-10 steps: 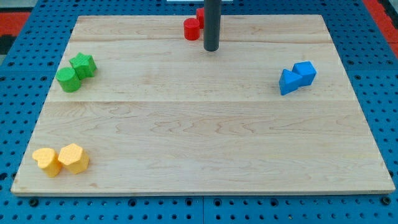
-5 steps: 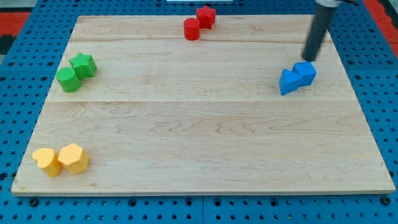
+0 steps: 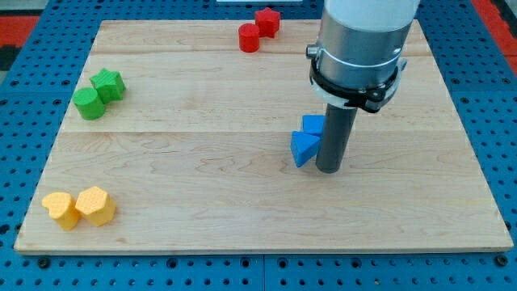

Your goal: Move blue blocks down and to the left

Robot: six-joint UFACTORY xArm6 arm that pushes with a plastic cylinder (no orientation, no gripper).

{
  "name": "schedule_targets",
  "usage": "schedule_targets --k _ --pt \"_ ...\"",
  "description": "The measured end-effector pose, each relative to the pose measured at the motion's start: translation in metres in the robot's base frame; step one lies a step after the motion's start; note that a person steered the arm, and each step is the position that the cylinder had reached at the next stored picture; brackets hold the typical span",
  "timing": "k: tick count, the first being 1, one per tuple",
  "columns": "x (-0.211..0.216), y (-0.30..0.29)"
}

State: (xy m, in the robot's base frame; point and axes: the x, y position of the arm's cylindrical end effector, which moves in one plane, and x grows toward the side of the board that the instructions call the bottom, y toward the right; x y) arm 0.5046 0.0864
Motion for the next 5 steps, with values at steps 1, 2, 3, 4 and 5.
schedule_targets --k 1,2,3,4,5 --pt "-0.033 0.045" --pt "-0.081 0.035" --pt "-0.085 -0.007" --pt "-0.059 -0.01" --pt "-0.03 -0.01"
